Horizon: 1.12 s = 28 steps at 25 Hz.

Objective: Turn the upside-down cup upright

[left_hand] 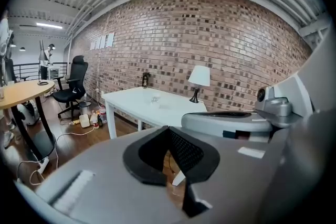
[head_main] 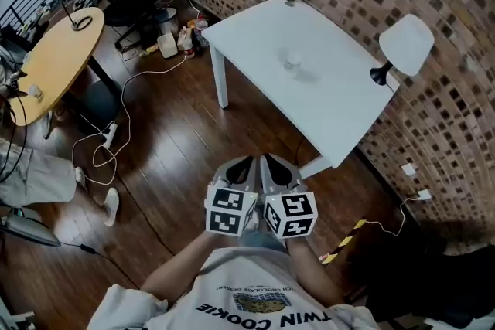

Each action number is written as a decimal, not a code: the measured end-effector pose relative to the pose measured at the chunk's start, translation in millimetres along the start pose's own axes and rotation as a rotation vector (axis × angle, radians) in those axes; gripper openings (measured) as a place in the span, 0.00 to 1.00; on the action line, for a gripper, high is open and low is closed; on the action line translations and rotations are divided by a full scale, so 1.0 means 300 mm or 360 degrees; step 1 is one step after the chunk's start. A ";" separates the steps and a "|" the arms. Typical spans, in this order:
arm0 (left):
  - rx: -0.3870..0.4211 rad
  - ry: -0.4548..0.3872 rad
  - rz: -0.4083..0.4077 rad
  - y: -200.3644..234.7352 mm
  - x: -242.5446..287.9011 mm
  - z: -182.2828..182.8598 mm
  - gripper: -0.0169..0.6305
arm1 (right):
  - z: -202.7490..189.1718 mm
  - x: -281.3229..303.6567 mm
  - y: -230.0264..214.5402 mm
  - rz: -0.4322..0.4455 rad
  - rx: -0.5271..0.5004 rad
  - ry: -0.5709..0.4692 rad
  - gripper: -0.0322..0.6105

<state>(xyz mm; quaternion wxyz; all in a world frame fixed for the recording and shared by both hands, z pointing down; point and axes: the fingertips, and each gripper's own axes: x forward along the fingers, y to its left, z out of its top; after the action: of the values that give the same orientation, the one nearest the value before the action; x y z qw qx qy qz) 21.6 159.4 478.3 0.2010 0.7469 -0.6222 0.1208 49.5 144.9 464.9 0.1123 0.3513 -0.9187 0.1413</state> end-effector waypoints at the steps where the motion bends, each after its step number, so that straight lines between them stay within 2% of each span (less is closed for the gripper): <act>1: 0.0001 0.0004 0.0000 0.000 0.039 0.019 0.03 | 0.016 0.020 -0.035 0.0000 0.0002 -0.0001 0.06; 10: 0.0083 0.0024 0.0027 0.025 0.282 0.154 0.03 | 0.122 0.160 -0.259 0.0006 0.0026 -0.0030 0.05; 15: 0.0070 0.0019 -0.0004 0.066 0.406 0.194 0.03 | 0.161 0.265 -0.348 -0.0006 0.0021 -0.0022 0.06; 22: 0.0078 0.0074 -0.0131 0.121 0.633 0.254 0.03 | 0.198 0.448 -0.492 -0.0054 0.0012 0.0030 0.09; 28: 0.0119 0.0119 -0.0236 0.233 0.817 0.342 0.03 | 0.236 0.643 -0.629 -0.0211 0.0024 0.0106 0.18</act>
<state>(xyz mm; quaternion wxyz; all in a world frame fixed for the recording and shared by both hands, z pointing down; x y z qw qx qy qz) -5.7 -112.9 503.1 0.2044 0.7930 -0.5522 0.1565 29.4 -132.0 491.8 0.1493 0.4074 -0.8880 0.1521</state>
